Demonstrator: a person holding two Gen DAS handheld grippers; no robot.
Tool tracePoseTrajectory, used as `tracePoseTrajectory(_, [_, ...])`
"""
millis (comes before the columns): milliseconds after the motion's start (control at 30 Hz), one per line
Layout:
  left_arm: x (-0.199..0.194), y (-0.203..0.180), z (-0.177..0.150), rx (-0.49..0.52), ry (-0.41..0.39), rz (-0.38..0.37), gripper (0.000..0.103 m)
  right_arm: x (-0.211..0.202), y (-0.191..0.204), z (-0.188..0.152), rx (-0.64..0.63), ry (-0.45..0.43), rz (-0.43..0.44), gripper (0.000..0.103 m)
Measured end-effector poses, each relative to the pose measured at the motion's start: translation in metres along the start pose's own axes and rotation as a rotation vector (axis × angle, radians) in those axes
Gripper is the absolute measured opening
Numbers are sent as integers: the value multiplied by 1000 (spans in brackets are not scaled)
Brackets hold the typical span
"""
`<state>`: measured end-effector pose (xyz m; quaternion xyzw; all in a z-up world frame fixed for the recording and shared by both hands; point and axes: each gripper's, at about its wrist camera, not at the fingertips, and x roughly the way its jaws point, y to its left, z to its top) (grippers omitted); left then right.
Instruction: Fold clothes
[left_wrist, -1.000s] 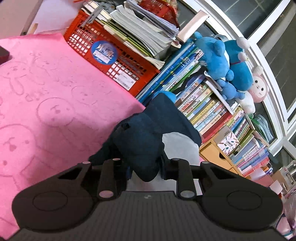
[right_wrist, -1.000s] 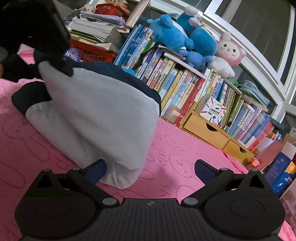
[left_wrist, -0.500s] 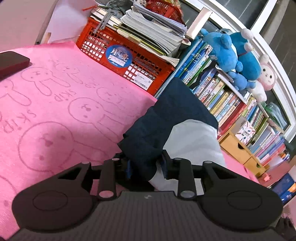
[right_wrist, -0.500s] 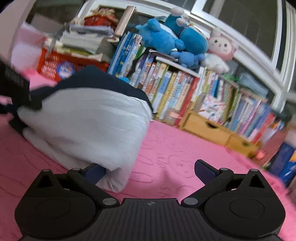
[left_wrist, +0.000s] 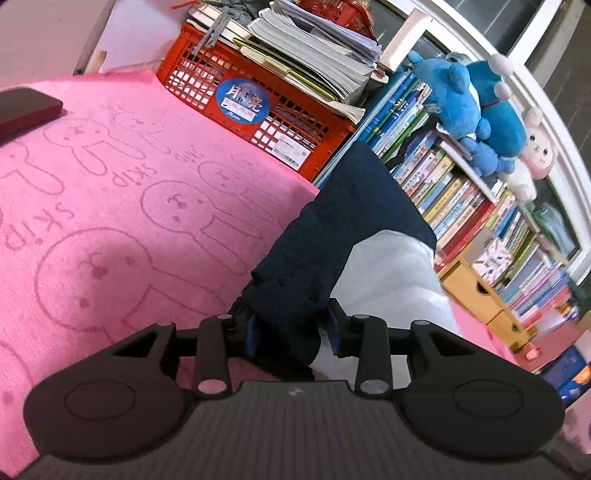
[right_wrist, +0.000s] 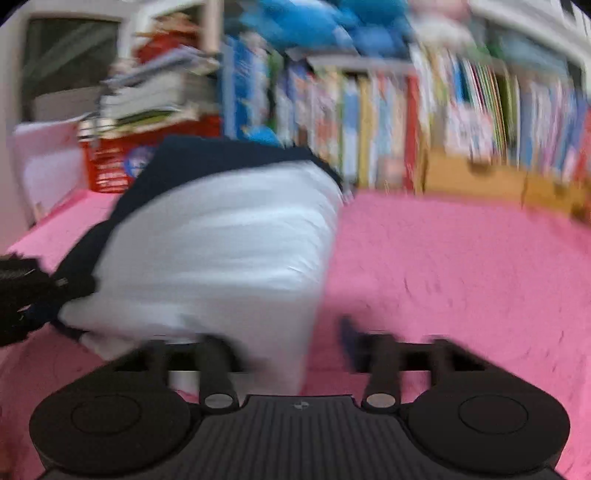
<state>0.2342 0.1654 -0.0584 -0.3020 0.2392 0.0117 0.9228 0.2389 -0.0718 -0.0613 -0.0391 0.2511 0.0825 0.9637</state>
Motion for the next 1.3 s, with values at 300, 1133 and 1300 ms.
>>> tracePoseTrajectory(300, [-24,-32,-12,74,61,-9,38,-34,-24,-3,-34,-65,-106,12])
tracePoseTrajectory(1133, [-86,-63,-84,376,160,-156,40,-158,-143,-47,127,-68,297,69])
tracePoseTrajectory(1300, [-88,-63,-89,412,132,-156,41,-146,-117,25,72,-213,356,67])
